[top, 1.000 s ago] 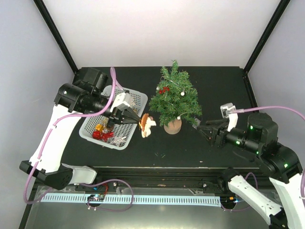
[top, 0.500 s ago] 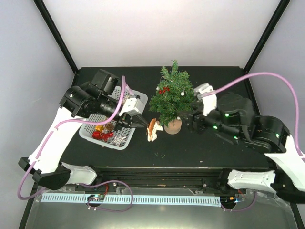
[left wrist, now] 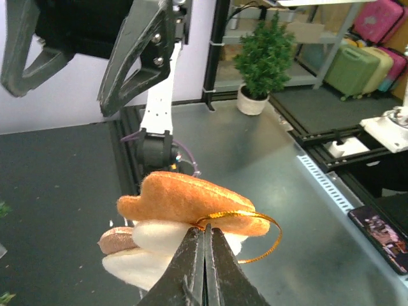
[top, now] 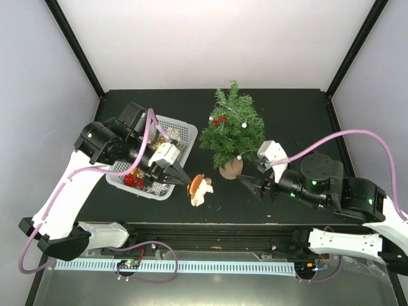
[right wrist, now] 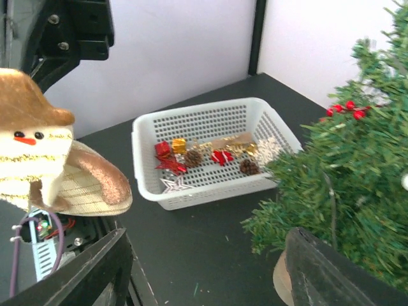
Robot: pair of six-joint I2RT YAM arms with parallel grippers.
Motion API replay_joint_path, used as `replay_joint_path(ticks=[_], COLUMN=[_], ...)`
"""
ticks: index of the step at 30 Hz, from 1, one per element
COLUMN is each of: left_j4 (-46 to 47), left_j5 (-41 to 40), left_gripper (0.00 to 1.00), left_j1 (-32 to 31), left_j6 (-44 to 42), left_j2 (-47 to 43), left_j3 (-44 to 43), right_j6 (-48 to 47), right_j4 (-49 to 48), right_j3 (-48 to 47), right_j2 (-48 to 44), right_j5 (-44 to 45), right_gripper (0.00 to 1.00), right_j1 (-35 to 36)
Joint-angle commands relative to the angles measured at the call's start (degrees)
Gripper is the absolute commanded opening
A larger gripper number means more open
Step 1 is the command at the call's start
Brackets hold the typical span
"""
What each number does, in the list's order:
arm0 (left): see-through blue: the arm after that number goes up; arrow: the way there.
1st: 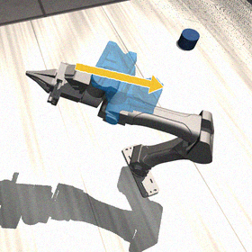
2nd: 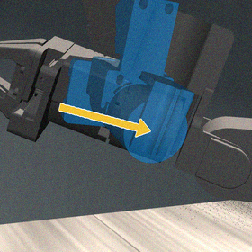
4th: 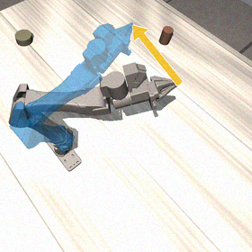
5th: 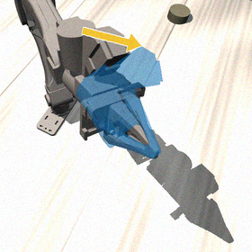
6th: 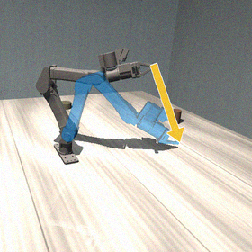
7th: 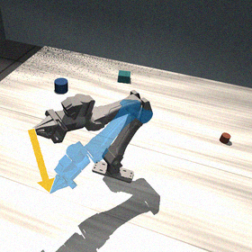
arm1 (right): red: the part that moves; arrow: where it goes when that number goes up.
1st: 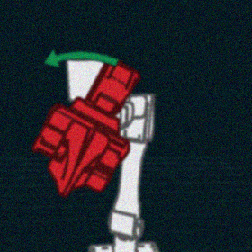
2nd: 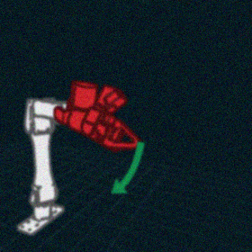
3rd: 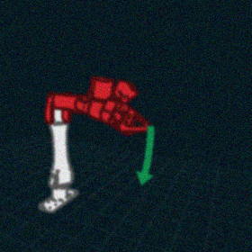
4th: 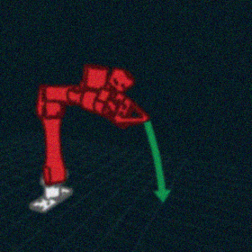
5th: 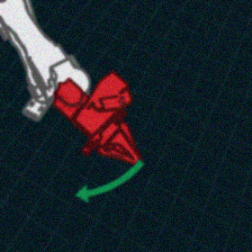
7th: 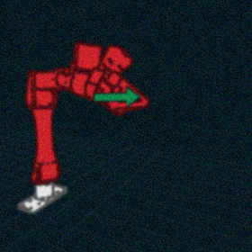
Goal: Decorate the small christmas tree
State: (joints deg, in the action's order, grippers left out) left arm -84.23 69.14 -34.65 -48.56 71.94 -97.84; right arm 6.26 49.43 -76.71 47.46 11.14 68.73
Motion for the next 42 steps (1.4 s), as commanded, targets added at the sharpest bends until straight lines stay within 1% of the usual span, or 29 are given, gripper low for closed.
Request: replay_joint_path(ticks=[1,6,13,25,35,42], left_j4=[-4.6,-4.6,-4.7,-4.7,-4.8,-4.8], left_j5=[6.7,7.4,7.5,7.7,7.9,8.1], left_gripper=[0.02,0.02,0.02,0.01,0.02,0.02], left_j1=[-0.8,-2.9,-4.3,-4.6,-4.7,-4.7], left_j6=[-5.3,-6.0,-5.8,-6.1,-6.2,-5.9], left_j2=[-1.5,-1.6,-1.7,-2.0,-2.2,-2.4], left_j3=[1.6,3.1,2.6,2.2,1.3,-0.1], right_j6=[-2.8,-2.1,-2.3,0.4,1.1,1.5], right_j4=[-8.0,-11.4,-13.7,-16.8,-19.3,-20.2], right_j3=[3.5,3.3,0.6,1.5,2.4,3.4], right_j2=[-0.8,2.9,8.4,8.7,11.7,12.6], right_j5=[-7.8,-13.1,-13.5,-16.2,-20.9,-21.8], right_gripper=[0.68,0.7,0.72,0.72,0.72,0.71], right_j1=[0.4,0.9,5.5,7.3,8.2,9.0])
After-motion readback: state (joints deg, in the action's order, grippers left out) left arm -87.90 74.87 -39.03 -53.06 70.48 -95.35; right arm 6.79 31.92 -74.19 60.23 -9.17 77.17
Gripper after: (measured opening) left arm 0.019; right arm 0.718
